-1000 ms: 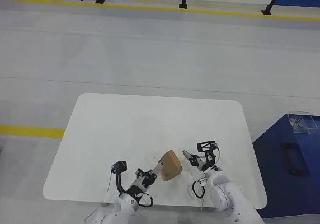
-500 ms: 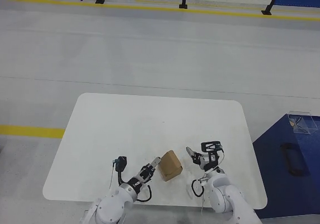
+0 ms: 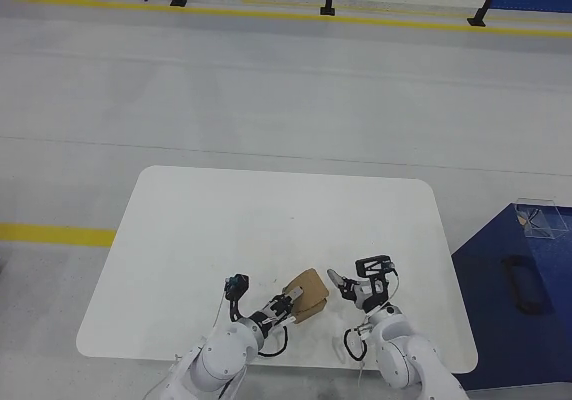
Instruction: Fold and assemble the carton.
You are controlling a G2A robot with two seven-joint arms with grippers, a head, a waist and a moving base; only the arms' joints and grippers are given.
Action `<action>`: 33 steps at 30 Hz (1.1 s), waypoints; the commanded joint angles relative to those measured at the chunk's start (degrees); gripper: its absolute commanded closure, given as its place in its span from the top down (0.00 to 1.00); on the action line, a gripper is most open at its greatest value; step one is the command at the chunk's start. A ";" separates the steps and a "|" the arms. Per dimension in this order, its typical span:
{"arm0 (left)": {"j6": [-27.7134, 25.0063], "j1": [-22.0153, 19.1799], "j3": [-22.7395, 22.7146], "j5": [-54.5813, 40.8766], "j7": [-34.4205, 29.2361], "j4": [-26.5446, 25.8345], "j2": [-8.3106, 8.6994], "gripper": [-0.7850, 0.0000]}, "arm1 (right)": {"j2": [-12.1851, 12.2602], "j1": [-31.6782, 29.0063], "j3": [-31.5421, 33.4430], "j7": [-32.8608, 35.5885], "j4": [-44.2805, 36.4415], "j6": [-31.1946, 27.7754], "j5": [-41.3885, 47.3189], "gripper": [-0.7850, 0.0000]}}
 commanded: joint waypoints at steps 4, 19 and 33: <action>-1.02 0.51 -0.16 -0.41 -0.26 -0.45 0.14 0.74 | -0.13 0.56 -1.52 1.12 0.45 -0.05 -1.64 1.00; -4.30 1.43 0.33 -0.48 0.23 -0.97 0.41 0.67 | -0.48 1.62 -2.26 0.62 2.06 2.48 -2.98 1.00; -6.83 1.30 0.47 -0.96 0.25 0.62 0.62 0.54 | -0.20 -0.06 0.02 0.31 -0.58 0.41 -1.43 1.00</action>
